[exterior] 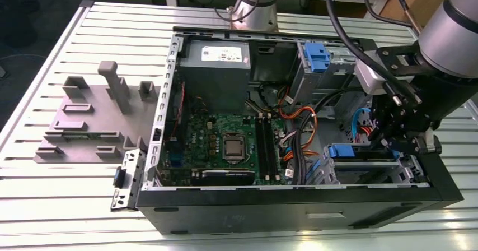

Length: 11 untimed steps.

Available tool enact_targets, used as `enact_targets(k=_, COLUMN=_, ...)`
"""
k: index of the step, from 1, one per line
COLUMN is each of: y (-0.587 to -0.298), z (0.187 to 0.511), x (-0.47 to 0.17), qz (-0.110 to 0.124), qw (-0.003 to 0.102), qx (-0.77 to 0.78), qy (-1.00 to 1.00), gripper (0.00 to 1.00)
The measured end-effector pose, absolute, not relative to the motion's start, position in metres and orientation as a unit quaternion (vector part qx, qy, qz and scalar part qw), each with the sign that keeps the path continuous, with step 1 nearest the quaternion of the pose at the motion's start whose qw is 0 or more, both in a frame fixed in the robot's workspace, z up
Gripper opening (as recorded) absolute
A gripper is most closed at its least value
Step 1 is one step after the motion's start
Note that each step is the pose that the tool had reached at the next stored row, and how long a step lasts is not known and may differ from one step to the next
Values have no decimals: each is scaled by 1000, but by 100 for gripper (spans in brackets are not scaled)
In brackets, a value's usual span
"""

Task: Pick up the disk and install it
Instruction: 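Insert the first disk wire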

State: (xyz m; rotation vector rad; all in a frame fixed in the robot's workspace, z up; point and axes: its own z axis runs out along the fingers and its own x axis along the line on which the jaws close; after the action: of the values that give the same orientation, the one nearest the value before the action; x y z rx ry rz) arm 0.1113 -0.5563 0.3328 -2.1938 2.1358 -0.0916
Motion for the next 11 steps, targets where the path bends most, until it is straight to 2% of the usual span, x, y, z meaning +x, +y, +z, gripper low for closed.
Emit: enact_targets(k=11, y=-559, z=330, x=111, qz=-29, qw=40, qx=-714, qy=698, gripper=18)
